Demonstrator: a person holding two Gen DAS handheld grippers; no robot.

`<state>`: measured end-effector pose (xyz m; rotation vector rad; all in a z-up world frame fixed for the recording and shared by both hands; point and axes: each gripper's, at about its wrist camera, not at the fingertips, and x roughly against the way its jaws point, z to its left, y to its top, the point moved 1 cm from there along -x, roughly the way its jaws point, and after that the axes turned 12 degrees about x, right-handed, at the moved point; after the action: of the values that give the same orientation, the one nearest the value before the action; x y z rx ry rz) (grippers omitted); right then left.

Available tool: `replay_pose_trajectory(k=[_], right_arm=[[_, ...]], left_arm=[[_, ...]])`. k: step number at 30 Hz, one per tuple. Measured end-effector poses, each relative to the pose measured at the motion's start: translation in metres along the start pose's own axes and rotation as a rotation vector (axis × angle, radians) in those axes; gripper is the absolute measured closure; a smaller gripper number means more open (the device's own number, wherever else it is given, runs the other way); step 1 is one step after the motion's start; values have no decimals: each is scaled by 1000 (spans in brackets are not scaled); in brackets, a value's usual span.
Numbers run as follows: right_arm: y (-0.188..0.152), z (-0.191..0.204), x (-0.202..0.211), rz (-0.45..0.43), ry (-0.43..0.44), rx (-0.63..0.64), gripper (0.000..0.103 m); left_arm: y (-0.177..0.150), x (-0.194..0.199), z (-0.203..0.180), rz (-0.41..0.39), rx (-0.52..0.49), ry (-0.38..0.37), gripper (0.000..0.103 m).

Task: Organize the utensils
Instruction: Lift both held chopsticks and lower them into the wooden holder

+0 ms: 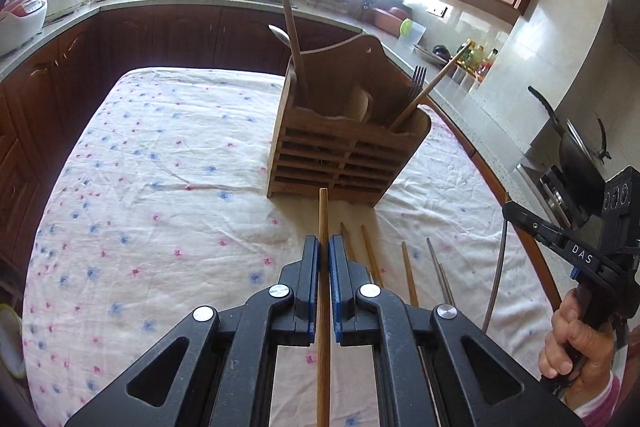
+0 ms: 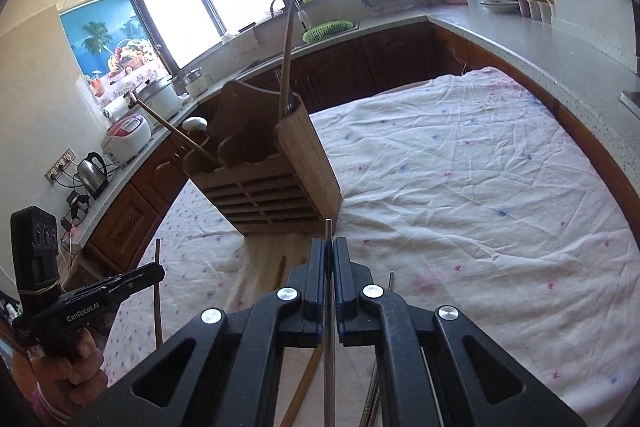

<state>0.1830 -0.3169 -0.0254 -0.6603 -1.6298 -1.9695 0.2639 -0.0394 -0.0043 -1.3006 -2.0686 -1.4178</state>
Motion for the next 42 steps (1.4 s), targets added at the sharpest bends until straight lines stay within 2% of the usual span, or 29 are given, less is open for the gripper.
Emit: replay_pose_trajectory(k=[8, 16, 27, 42], right_arm=[[27, 20, 54, -116, -13, 55, 99], [53, 43, 86, -216, -14, 110, 99], [78, 58, 91, -268, 5, 140, 99], [130, 53, 87, -371, -26, 119, 99]], left_arm=[[5, 74, 9, -110, 14, -42, 99], [8, 116, 10, -194, 7, -78, 100], [26, 136, 12, -265, -4, -85, 99], [79, 133, 1, -417, -13, -89, 99]])
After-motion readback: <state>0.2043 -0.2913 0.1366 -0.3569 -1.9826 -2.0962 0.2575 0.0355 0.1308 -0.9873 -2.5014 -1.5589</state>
